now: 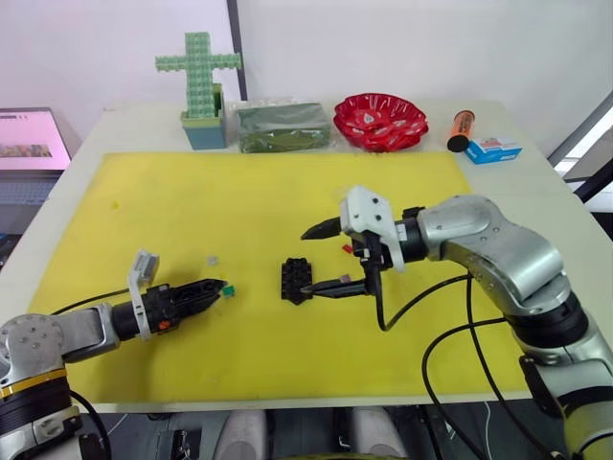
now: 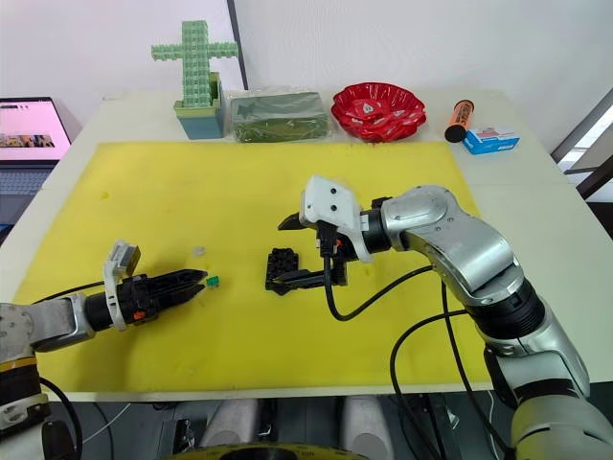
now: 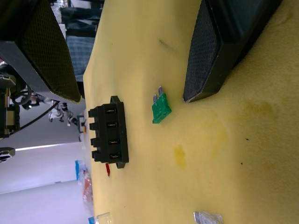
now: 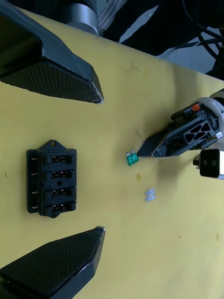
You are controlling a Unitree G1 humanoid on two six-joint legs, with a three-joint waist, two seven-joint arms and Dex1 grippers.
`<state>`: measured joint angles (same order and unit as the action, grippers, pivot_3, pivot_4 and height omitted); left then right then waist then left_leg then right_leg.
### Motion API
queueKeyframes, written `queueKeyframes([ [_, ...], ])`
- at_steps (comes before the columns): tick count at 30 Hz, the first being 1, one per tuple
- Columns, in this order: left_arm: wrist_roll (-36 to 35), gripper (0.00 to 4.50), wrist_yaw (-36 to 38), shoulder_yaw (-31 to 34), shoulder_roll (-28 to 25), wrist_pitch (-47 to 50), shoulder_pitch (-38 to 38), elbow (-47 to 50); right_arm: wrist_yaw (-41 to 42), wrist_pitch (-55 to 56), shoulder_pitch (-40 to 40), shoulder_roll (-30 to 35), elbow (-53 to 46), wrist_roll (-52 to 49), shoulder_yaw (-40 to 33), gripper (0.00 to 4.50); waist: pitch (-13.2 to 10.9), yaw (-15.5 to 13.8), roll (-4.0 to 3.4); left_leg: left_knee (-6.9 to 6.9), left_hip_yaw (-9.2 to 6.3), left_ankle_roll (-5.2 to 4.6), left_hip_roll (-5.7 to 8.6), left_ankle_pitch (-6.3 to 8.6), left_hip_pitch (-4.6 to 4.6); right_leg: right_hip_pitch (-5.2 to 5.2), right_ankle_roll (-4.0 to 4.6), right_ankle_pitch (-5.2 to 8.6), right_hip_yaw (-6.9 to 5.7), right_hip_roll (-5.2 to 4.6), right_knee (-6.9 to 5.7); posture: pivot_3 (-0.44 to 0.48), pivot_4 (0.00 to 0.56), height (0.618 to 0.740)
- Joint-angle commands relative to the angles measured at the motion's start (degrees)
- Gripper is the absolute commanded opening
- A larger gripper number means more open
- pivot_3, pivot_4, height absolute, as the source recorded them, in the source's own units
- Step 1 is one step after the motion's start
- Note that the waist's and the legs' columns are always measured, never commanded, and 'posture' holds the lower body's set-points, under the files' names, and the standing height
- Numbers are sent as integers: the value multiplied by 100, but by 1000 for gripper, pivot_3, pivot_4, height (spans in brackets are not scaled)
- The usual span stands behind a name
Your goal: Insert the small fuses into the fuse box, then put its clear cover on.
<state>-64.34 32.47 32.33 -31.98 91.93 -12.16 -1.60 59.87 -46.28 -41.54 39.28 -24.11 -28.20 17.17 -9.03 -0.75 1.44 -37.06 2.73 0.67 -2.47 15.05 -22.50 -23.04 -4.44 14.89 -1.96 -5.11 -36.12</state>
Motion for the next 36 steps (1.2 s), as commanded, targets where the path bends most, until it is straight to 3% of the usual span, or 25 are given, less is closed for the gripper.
queueKeyframes([
  [1, 120, 3661, -134, -285, 132, 50, -31, 2, -16, 64, -73, 30, -187, 47, -51, 4500, 0, -7, 0, 0, 0, 0, 0, 0, 0, 0, 0, 0, 0, -1, 0, 0, 150, 740],
  [15, 303, 3661, 6, -672, 95, -82, -45, 52, 5, 48, -30, 63, -216, 83, -41, 4500, 0, -9, -1, 1, -8, 1, 53, 0, 0, 16, 2, 1, -3, -55, 10, 0, 150, 740],
  [19, 299, 2829, 20, -675, 110, -162, -49, 21, 26, 63, -8, 92, -219, 114, -36, 4500, 0, -1, -1, 0, -6, 1, 65, 0, 0, 20, 2, 1, -3, -76, 14, 0, 150, 740],
  [22, 290, 1794, 33, -677, 182, -188, -90, 17, 29, 60, -20, 75, -202, 130, -23, 4500, 0, 1, -1, 1, -3, 0, 67, 0, -2, 22, 1, 1, -2, -79, 22, 0, 150, 740],
  [36, 307, 1794, -59, -673, 261, -241, -247, 0, 41, 80, -23, 41, -198, 172, 6, 4500, -2, -5, -3, 3, -8, 1, 66, 0, -2, 19, 1, 1, -5, -82, 34, 0, 150, 740],
])
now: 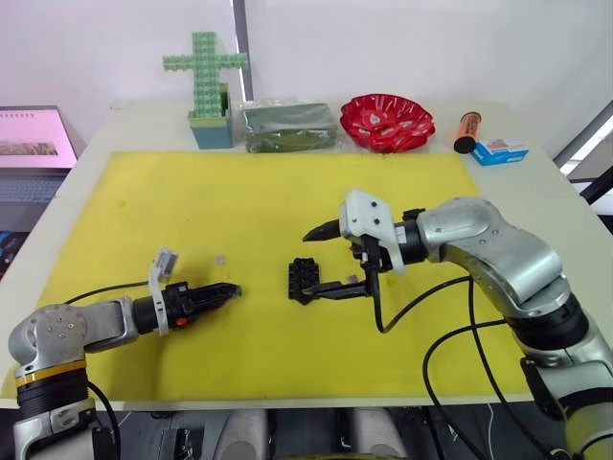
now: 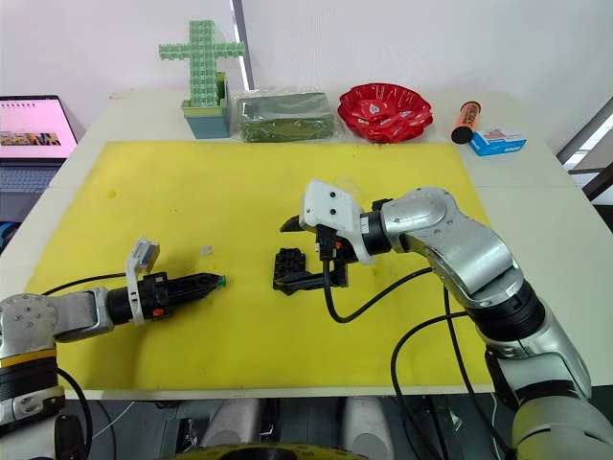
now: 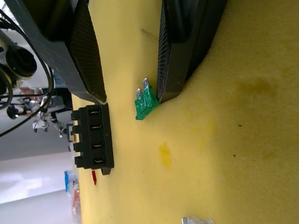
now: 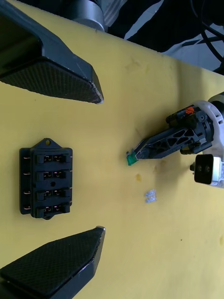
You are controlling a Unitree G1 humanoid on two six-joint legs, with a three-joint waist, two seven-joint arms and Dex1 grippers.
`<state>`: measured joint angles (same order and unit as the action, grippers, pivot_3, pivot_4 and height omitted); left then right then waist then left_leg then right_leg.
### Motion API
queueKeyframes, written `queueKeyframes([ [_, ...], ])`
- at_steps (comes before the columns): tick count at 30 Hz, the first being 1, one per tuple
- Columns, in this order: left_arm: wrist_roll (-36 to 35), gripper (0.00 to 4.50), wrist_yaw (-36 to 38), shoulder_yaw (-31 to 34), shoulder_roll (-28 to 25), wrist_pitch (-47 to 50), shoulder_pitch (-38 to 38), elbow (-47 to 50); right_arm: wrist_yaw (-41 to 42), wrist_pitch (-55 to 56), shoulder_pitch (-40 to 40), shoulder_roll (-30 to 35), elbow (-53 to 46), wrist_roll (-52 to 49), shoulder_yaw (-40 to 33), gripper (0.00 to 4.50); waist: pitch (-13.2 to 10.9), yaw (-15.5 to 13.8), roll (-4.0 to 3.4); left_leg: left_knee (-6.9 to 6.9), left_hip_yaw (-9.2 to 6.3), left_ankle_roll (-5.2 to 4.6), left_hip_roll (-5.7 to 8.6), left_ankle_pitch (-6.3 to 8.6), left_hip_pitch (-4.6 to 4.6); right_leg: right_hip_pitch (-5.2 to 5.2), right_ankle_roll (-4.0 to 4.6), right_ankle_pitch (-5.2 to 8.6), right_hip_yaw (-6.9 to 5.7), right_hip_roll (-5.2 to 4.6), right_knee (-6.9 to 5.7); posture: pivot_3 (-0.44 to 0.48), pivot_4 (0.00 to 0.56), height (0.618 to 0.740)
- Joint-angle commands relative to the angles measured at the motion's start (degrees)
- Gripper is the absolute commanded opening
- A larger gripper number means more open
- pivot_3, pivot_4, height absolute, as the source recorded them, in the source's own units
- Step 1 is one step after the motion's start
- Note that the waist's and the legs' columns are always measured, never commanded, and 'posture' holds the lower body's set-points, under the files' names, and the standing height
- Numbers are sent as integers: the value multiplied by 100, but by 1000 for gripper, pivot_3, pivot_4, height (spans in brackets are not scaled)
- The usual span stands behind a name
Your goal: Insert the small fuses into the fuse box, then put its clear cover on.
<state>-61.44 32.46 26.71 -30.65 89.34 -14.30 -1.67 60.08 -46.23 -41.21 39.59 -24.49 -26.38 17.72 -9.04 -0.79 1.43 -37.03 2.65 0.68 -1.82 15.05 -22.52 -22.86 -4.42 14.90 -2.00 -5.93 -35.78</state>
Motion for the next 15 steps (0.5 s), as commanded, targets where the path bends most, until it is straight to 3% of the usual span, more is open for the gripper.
queueKeyframes([
  [1, 18, 1794, -85, -108, 160, 15, -51, 9, 25, 82, -53, 9, -160, -1, -47, 4500, -1, -3, -1, 0, 0, 0, 0, 0, 0, -4, 0, 0, 0, -1, 2, 0, 150, 740],
  [7, 57, 1794, -143, -136, 240, -31, -107, 24, 34, 92, -73, 0, -130, 34, -43, 4500, -2, -8, -3, 1, -3, 1, 2, 1, -6, -8, 4, -2, -3, -19, 35, 0, 150, 740],
  [12, 104, 615, -237, -92, 282, -75, -144, -11, 43, 111, -88, 7, -102, 59, -32, 4500, -2, -5, -4, 3, -4, 1, 17, 2, -9, -9, 5, -4, -10, -49, 38, 0, 150, 740],
  [15, 149, 615, -229, -148, 239, -94, -79, 50, 42, 116, -96, -1, -81, 63, -34, 4500, -3, 0, -5, 6, -6, 2, 18, 2, -9, -10, 5, -4, -10, -53, 38, 0, 150, 740],
])
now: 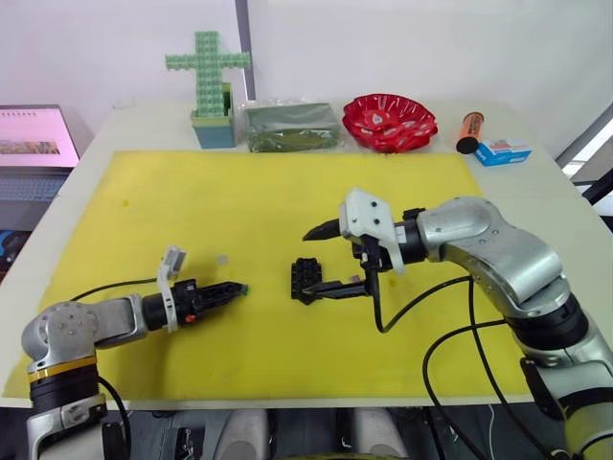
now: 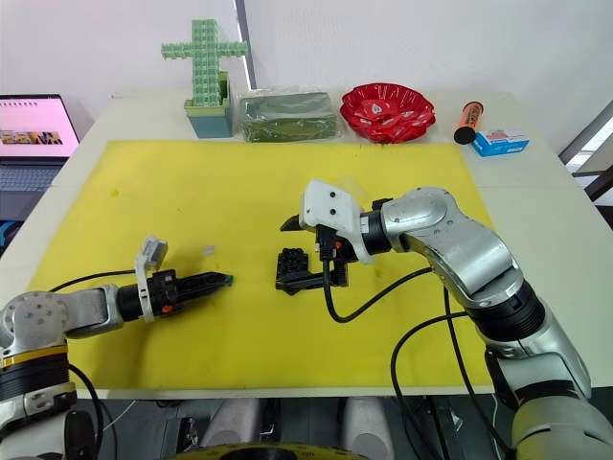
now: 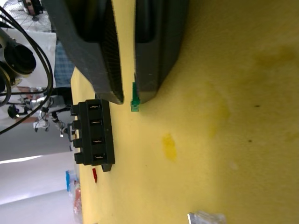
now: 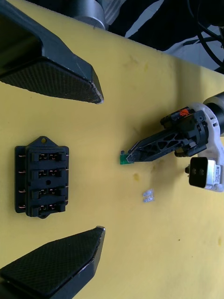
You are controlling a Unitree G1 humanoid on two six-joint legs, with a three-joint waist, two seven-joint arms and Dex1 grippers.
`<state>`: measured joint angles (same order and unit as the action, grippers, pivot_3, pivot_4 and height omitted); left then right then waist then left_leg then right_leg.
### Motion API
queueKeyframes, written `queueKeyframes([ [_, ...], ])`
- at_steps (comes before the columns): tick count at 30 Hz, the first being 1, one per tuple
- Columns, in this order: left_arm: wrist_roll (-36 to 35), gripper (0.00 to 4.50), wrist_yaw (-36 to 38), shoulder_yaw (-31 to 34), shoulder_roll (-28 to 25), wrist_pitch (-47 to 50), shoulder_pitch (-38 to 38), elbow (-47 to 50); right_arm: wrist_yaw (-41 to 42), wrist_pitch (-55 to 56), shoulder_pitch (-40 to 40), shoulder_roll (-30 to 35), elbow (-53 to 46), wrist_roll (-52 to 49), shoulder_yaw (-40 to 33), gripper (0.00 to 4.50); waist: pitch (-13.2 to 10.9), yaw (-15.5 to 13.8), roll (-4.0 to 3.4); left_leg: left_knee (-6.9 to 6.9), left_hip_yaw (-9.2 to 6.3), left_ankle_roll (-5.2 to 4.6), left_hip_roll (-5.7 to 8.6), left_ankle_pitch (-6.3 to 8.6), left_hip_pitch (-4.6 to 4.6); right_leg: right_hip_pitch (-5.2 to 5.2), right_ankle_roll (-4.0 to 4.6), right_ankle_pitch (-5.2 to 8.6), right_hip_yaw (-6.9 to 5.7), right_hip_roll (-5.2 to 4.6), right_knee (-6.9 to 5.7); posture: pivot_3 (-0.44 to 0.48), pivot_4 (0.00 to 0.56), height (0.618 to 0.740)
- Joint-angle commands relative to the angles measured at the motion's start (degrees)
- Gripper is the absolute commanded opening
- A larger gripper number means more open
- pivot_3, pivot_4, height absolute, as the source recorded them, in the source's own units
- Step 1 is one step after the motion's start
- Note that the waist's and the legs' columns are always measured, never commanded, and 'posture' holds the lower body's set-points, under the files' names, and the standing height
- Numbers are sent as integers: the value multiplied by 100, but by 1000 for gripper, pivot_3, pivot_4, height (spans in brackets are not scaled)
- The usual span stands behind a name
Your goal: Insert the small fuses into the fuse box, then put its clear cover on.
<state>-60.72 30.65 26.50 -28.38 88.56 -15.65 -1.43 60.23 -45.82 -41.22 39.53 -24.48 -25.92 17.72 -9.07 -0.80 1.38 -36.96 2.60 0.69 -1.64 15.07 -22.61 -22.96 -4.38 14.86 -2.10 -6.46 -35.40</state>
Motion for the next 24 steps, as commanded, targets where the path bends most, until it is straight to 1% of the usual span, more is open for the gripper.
queueKeyframes([
  [1, 84, 615, -40, -132, 4, -23, 77, 43, 32, 91, -90, 8, -76, 29, -30, 4500, -1, 1, -1, 1, -1, 0, 0, 0, 0, -1, 0, 0, 0, 0, 0, 0, 150, 740],
  [4, 107, 615, -40, -128, -9, -50, 95, 56, 38, 107, -85, 5, -72, 36, -33, 4500, -1, 2, -2, 6, -1, 1, 0, 1, 0, -2, 0, 0, 0, -2, 2, 0, 150, 740],
  [7, 159, 16, -36, -145, -45, -114, 89, 29, 49, 138, -88, -15, -35, 66, -29, 4500, -2, 2, -4, 9, -1, 2, 0, 1, 0, -3, 0, 0, 0, -4, 6, 0, 150, 740],
  [9, 194, 16, 21, -214, -134, -134, 94, 44, 64, 163, -87, -19, -17, 89, -21, 4500, -2, 4, -6, 11, -1, 3, 0, 2, 0, -3, 0, 0, 0, -5, 7, 0, 150, 740],
  [18, 263, 16, 70, -243, -207, -294, 100, 4, 111, 199, -77, -27, 19, 137, -21, 4500, -5, 8, -12, 25, -1, 17, -1, 9, -1, -13, 0, 0, -1, -8, 9, 0, 150, 740],
  [19, 251, 16, 128, -239, -233, -352, 101, 36, 117, 198, -78, -24, 26, 138, -24, 4500, -5, 7, -12, 28, -1, 17, -1, 9, -1, -14, 0, 0, -1, -8, 10, 0, 150, 740],
  [22, 135, 16, 723, -391, -437, -786, 220, 481, 140, 197, -73, -6, 44, 138, -40, 4500, -6, 15, -11, 42, 1, 24, -1, 7, -1, -23, 2, -1, -3, -13, 12, 0, 150, 740],
  [24, 341, 16, 1123, -502, -567, -1552, 252, 1023, 118, -16, -86, 4, 68, 35, -105, 4500, -9, 13, -6, 61, 5, 32, -1, 2, -1, -30, 3, -2, -14, -24, 18, 0, 150, 740],
])
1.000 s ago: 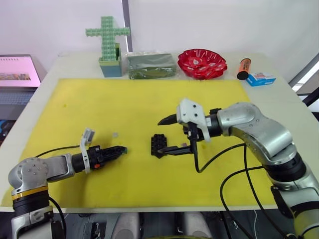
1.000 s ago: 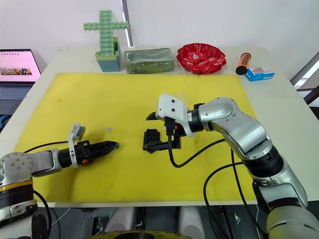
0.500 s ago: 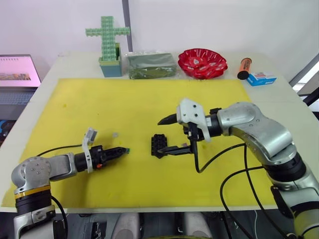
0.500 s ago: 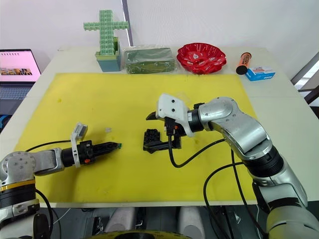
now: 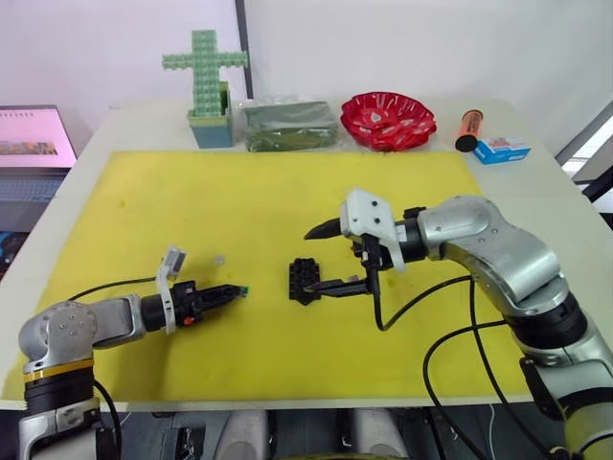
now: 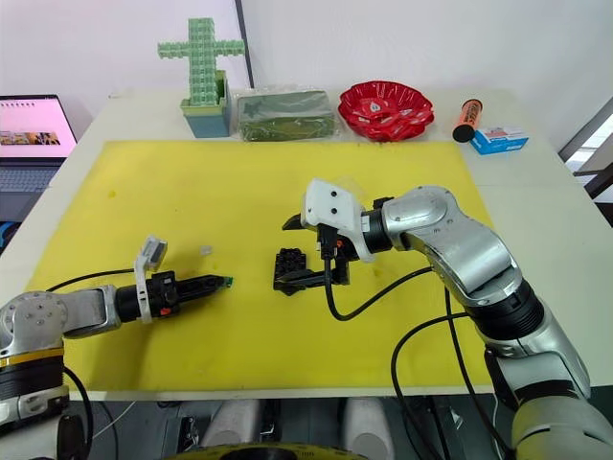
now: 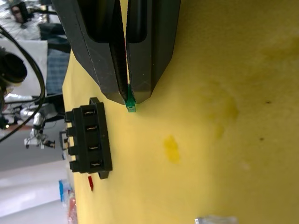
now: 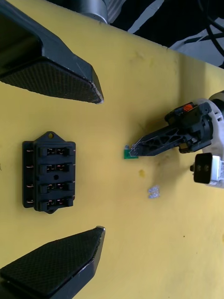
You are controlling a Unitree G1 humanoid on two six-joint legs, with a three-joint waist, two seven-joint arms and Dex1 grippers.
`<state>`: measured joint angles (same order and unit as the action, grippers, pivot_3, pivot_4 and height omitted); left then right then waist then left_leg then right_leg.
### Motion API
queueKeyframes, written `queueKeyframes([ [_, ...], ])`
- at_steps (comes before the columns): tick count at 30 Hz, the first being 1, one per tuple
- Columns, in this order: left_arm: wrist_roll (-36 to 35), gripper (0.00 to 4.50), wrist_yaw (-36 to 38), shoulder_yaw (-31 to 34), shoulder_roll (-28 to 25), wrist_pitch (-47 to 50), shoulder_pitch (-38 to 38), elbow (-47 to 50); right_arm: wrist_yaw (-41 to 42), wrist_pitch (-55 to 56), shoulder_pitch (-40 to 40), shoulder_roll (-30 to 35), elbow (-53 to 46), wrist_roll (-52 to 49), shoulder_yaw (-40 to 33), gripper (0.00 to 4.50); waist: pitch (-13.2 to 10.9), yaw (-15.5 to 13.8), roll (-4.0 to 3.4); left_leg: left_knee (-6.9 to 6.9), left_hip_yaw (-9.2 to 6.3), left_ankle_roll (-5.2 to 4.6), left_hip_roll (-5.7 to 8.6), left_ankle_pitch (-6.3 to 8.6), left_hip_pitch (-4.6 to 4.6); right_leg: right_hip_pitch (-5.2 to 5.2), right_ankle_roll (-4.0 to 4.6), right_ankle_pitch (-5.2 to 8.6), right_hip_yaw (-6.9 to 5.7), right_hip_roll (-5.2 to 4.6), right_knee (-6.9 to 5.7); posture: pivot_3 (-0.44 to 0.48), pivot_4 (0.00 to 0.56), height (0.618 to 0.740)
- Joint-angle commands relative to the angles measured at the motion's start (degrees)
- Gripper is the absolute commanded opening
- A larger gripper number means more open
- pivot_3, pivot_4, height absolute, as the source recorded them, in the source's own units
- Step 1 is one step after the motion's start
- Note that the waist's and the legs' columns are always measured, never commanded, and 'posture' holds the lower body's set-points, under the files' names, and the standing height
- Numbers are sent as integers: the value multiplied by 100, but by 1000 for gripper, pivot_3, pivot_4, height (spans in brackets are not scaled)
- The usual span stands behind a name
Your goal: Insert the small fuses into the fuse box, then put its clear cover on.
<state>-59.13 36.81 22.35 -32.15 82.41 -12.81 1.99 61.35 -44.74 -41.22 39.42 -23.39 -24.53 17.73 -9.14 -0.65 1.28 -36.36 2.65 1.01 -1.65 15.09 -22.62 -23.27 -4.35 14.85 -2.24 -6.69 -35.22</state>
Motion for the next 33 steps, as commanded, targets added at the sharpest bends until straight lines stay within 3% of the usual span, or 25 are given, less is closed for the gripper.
queueKeyframes([
  [1, 256, 16, 687, -121, -263, -1275, -65, 944, -6, -251, -91, 6, -34, -197, -171, 4500, -4, -7, 6, 10, 0, 5, 0, -3, -1, -4, 1, 0, -4, -3, 6, 0, 150, 740],
  [6, 439, 16, 1284, -221, -528, -2377, -312, 1614, -157, -1151, -225, -126, 41, -886, -643, 4500, -2, 14, 5, 18, 0, -5, -2, -19, -76, -47, 10, -7, -14, -4, 13, 0, 150, 740],
  [14, 594, 16, 2045, -1011, -906, -3132, -707, 2257, -572, -2856, -947, -433, 479, -2124, -1494, 4500, -7, 123, -2, 23, 10, -17, -4, -14, -79, -42, 11, -9, -61, -6, 22, 0, 150, 740],
  [20, 615, 16, 2134, -1293, -833, -3424, -987, 2229, -711, -3190, -1178, -461, 551, -2474, -1591, 4500, -9, 128, -4, 6, -3, -20, -9, -16, -76, -26, -5, -16, -88, 29, 13, 0, 150, 740],
  [24, 600, 0, 2028, -1402, -711, -3500, -1174, 2156, -836, -3270, -1224, -535, 535, -2596, -1516, 3546, -10, 127, -3, 0, -1, -21, -6, -17, -76, -20, -54, -40, -88, 50, 14, 0, 150, 740],
  [31, 554, 0, 1906, -1473, -610, -3509, -1356, 2113, -994, -3295, -1330, -675, 631, -2707, -1470, 3546, -10, 128, -2, -19, -14, -20, -38, -17, -76, -16, -71, -49, -89, 106, 5, 0, 150, 740],
  [33, 590, 0, 1903, -1503, -600, -3539, -1362, 2118, -1011, -3290, -1340, -677, 644, -2740, -1472, 3232, -10, 128, -2, -20, -15, -20, -42, -17, -76, -16, -71, -49, -89, 111, 5, 0, 150, 740],
])
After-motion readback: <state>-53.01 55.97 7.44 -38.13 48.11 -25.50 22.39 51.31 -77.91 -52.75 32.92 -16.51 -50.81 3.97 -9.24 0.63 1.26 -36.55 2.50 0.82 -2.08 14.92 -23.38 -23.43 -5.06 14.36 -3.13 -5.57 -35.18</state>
